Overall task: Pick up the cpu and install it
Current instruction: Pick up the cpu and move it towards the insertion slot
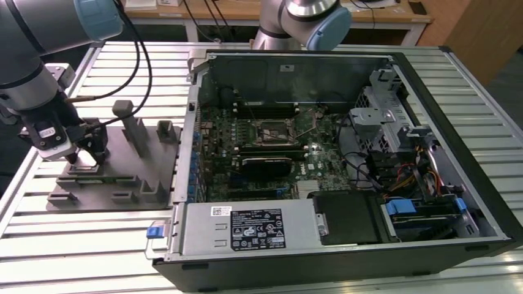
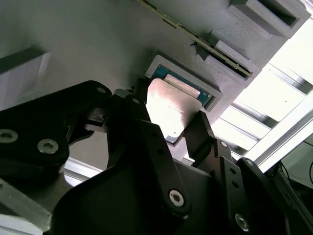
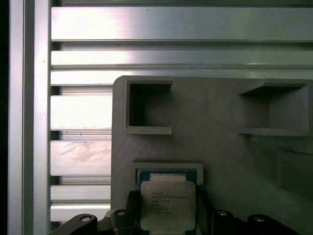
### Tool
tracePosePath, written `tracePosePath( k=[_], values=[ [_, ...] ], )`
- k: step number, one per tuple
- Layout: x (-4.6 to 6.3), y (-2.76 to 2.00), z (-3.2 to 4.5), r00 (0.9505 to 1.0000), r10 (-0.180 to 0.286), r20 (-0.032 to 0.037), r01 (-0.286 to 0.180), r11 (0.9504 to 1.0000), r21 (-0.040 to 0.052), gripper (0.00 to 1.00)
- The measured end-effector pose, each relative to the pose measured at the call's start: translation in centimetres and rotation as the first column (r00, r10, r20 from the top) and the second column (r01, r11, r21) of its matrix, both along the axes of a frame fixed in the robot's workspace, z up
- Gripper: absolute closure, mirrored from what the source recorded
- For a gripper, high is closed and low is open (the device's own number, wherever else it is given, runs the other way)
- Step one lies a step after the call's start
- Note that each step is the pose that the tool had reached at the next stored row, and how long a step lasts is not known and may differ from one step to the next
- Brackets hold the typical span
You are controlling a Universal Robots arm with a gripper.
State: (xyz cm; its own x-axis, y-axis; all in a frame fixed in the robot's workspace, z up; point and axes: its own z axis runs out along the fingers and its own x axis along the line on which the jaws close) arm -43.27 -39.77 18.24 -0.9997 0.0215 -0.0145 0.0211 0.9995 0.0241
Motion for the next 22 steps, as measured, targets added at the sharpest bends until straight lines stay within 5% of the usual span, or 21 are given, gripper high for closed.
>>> tracePosePath(
  k=[4,22],
  values=[
    [0.0,0.0,0.16,1.0,0.0,0.0003,0.0,1.0,0.0002,0.45],
    [0.0,0.0,3.16,1.0,0.0,0.0,0.0,1.0,0.0,0.45]
  ],
)
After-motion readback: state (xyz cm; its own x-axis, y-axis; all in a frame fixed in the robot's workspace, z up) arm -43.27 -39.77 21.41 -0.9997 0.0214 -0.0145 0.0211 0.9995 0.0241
